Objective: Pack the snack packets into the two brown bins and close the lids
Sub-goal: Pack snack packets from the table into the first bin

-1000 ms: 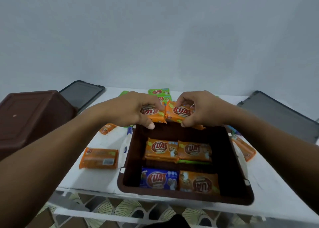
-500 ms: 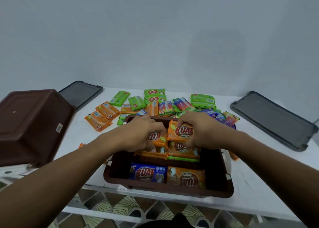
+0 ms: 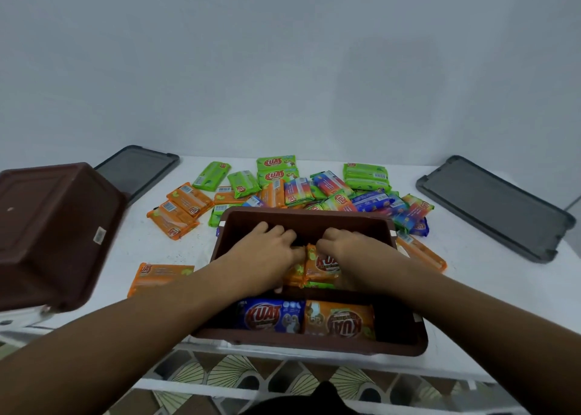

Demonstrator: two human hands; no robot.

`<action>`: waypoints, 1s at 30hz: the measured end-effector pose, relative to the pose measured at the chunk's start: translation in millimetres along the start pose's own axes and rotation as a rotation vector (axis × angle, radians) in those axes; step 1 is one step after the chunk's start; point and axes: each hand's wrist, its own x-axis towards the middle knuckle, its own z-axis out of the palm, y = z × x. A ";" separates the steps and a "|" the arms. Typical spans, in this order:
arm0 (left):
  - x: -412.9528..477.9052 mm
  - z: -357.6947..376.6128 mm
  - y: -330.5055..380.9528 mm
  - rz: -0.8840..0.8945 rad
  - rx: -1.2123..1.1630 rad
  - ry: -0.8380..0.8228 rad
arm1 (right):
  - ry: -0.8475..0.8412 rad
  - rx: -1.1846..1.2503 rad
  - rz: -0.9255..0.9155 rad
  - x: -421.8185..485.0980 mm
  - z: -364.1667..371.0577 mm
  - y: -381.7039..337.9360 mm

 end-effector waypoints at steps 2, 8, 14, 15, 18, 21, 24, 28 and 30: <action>-1.1 -2.3 -1.1 -0.014 0.017 0.034 | 0.059 -0.055 -0.023 -1.7 2.4 1.0; -4.4 -11.2 -17.0 -0.030 -0.006 -0.022 | 0.176 -0.175 -0.027 -6.0 2.4 3.5; -4.8 -22.1 -26.8 -0.023 0.001 -0.138 | 0.122 -0.132 0.055 -5.0 -1.3 3.2; -4.1 -23.2 -26.5 -0.028 -0.004 -0.158 | 0.109 -0.107 0.081 -4.5 -1.8 3.2; -3.0 -24.5 -24.0 -0.097 -0.106 -0.245 | 0.060 -0.045 0.135 -1.3 -3.2 2.8; -3.1 -23.6 -23.1 -0.144 -0.169 -0.278 | 0.026 -0.015 0.165 1.2 -4.2 1.7; -0.6 -22.7 -23.3 -0.171 -0.182 -0.293 | 0.029 -0.030 0.158 2.2 -6.2 1.6; -3.8 -22.4 -27.9 -0.138 -0.294 -0.287 | 0.011 -0.029 0.132 2.3 -10.7 5.0; -11.5 -25.1 -35.8 -0.094 -0.472 -0.162 | -0.025 0.125 0.109 -0.3 -19.1 11.6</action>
